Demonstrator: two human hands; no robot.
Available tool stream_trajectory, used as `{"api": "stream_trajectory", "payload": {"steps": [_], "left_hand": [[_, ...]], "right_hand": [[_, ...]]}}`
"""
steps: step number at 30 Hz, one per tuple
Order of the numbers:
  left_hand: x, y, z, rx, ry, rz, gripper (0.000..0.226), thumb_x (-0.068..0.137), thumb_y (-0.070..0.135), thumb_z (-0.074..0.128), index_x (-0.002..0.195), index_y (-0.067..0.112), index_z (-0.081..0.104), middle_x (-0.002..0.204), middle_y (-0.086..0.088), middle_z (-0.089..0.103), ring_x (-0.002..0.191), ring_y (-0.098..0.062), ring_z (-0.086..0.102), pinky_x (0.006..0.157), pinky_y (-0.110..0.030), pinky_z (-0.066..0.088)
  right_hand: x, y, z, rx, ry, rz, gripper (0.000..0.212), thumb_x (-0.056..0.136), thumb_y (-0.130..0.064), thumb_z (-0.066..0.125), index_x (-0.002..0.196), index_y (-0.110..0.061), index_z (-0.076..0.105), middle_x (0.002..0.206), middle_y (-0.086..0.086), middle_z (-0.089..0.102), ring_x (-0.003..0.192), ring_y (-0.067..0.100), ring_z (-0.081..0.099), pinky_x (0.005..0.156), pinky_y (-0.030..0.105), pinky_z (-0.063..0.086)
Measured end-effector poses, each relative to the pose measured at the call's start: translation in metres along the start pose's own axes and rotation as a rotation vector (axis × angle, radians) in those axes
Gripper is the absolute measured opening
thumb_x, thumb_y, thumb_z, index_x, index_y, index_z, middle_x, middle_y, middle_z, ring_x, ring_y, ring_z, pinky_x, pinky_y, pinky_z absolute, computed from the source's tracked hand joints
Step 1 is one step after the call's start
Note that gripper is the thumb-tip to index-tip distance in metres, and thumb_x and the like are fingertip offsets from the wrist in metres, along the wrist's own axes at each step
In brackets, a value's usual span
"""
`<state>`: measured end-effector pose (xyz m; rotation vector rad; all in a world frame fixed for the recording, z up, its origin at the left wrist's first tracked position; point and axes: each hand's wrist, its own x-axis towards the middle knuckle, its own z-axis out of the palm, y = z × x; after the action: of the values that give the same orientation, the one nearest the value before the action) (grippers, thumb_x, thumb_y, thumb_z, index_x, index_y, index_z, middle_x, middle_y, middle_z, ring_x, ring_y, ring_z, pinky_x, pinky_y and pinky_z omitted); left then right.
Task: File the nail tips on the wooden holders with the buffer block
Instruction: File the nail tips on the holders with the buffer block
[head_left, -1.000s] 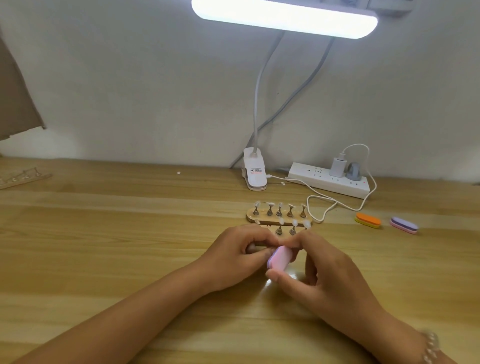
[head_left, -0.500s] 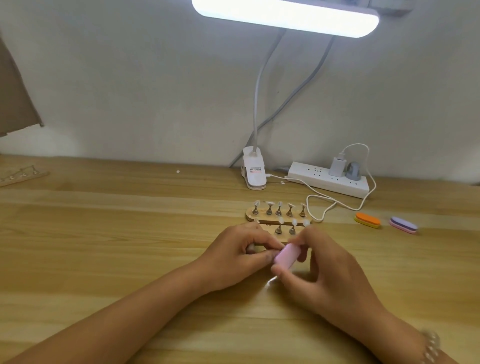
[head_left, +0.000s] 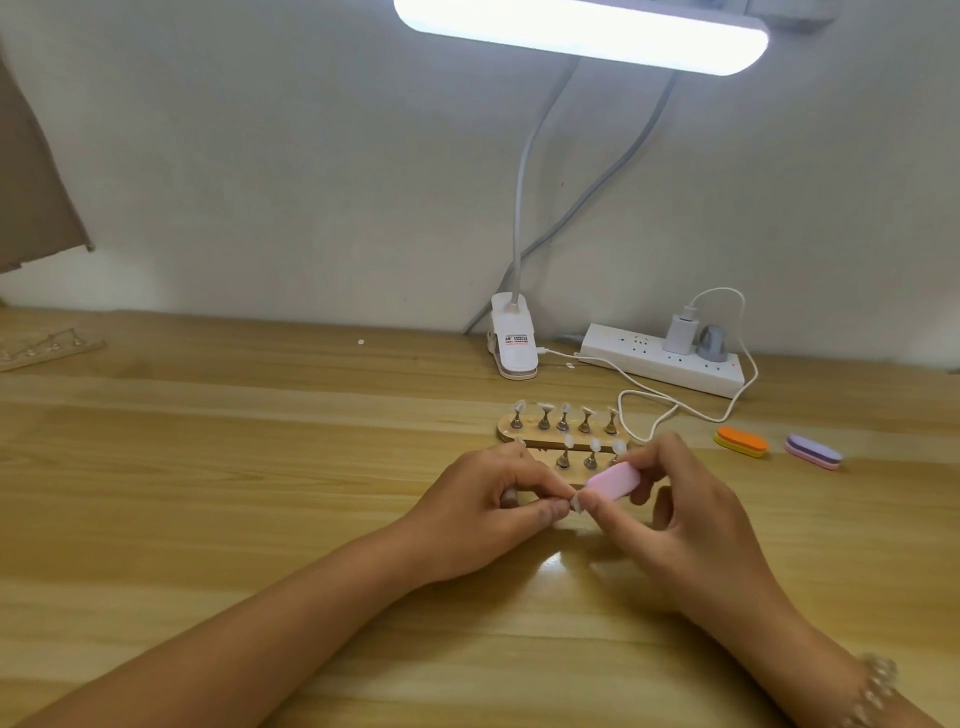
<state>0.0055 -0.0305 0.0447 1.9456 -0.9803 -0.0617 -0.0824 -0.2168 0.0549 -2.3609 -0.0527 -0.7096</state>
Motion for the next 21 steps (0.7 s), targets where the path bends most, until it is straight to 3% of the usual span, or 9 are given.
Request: {"api": "stream_trajectory", "payload": {"steps": [5, 9, 13, 17, 21], "left_hand": [[-0.0003, -0.0008, -0.0008, 0.003, -0.006, -0.005, 0.018, 0.090, 0.012, 0.071, 0.103, 0.022, 0.078, 0.078, 0.021, 0.052, 0.062, -0.002, 0.043, 0.064, -0.019, 0.035], [-0.0008, 0.0009, -0.0007, 0.015, -0.007, 0.015, 0.015, 0.090, 0.015, 0.072, 0.102, 0.020, 0.078, 0.081, 0.014, 0.052, 0.062, -0.002, 0.043, 0.064, -0.019, 0.034], [-0.0011, 0.0001, 0.0005, 0.036, -0.022, 0.033, 0.018, 0.089, 0.008, 0.070, 0.104, 0.014, 0.078, 0.084, 0.013, 0.052, 0.061, -0.001, 0.043, 0.064, -0.021, 0.034], [-0.0011, 0.0006, 0.0005, 0.021, -0.002, 0.038, 0.014, 0.090, 0.012, 0.071, 0.101, 0.016, 0.078, 0.082, 0.017, 0.053, 0.059, -0.001, 0.043, 0.062, -0.017, 0.033], [-0.0011, -0.0011, -0.0013, 0.029, -0.014, 0.042, 0.021, 0.090, 0.007, 0.068, 0.105, 0.020, 0.076, 0.085, 0.019, 0.052, 0.062, 0.001, 0.046, 0.064, -0.017, 0.034]], "right_hand": [[-0.0085, -0.0071, 0.0046, 0.013, -0.148, -0.090, 0.034, 0.074, -0.057, 0.069, 0.088, -0.029, 0.055, 0.082, -0.011, 0.055, 0.061, 0.009, 0.051, 0.051, 0.017, 0.031], [-0.0019, -0.0035, 0.0020, 0.013, -0.038, -0.020, 0.032, 0.073, -0.048, 0.072, 0.089, -0.026, 0.056, 0.080, -0.010, 0.056, 0.064, 0.005, 0.052, 0.055, 0.020, 0.032], [-0.0069, -0.0087, 0.0044, -0.018, -0.148, -0.116, 0.035, 0.074, -0.057, 0.067, 0.089, -0.028, 0.055, 0.079, -0.011, 0.056, 0.062, 0.009, 0.051, 0.051, 0.024, 0.035], [-0.0016, -0.0029, 0.0018, 0.023, -0.052, -0.032, 0.031, 0.075, -0.050, 0.071, 0.090, -0.026, 0.057, 0.079, -0.009, 0.058, 0.064, 0.005, 0.052, 0.055, 0.021, 0.033], [-0.0087, -0.0099, 0.0040, -0.027, -0.156, -0.125, 0.029, 0.076, -0.054, 0.068, 0.090, -0.032, 0.056, 0.084, -0.012, 0.059, 0.064, 0.006, 0.053, 0.051, 0.019, 0.034]]}}
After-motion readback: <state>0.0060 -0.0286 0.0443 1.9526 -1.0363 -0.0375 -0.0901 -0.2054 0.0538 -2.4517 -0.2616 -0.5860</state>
